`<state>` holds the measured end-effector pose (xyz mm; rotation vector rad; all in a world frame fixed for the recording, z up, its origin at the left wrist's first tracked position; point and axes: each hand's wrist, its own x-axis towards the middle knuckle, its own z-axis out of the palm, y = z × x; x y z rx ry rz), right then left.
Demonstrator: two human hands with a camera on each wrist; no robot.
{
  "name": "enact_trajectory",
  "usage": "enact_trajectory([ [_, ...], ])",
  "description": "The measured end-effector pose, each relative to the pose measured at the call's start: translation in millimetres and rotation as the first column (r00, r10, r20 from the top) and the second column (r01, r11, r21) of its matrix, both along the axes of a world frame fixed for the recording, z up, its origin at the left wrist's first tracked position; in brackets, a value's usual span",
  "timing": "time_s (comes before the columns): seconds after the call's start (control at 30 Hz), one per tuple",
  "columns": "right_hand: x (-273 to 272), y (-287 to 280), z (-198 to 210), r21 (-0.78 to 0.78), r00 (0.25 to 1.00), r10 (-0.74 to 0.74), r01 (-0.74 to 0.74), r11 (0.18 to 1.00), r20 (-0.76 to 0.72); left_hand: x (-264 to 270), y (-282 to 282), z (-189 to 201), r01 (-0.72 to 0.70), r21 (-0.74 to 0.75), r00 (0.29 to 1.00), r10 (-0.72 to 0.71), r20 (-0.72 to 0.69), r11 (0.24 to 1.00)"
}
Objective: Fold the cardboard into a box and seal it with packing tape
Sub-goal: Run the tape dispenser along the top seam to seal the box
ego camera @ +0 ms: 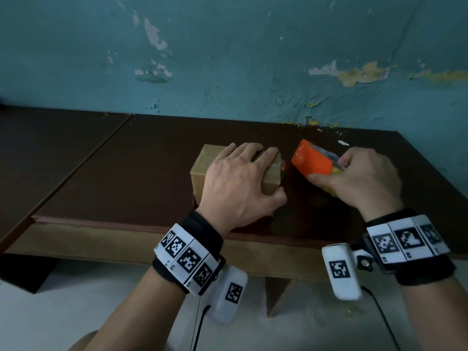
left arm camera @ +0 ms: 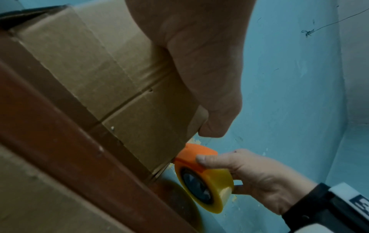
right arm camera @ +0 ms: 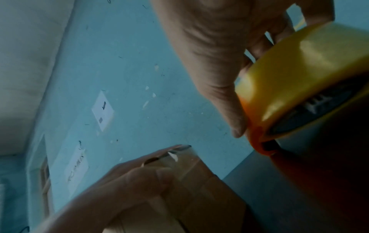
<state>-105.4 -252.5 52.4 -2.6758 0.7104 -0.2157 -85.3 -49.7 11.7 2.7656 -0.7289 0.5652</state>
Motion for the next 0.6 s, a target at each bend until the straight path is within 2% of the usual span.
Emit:
enact_trajectory([
  [0.13, -0.6, 1.8, -4.3, -0.064, 0.993, 0.031, -0.039, 0.997, -0.111, -0.4, -0.2, 0.4, -0.002, 0.002, 1.0, 0.002, -0.003, 1.0],
  [0.27, 2.2, 3.6, -8.1, -0.102, 0.986, 0.057, -0.074, 0.992, -0.156, -0.4, -0.3, 1.4, -0.004, 0.006, 1.0, 0.004, -0.007, 1.0],
  [0.43, 3.5, 0.0, -8.5, -0.086, 0.988, 0.068, -0.08, 0.993, -0.14, -0.1, -1.3, -0.1, -0.019, -0.006, 1.0, 0.019, 0.0, 1.0],
  [0.6, 3.5, -3.3, -7.4, -0.05, 0.997, 0.069, -0.07, 0.996, -0.038, 0.5, -1.3, 0.1, -0.018, -0.009, 1.0, 0.018, -0.001, 1.0],
])
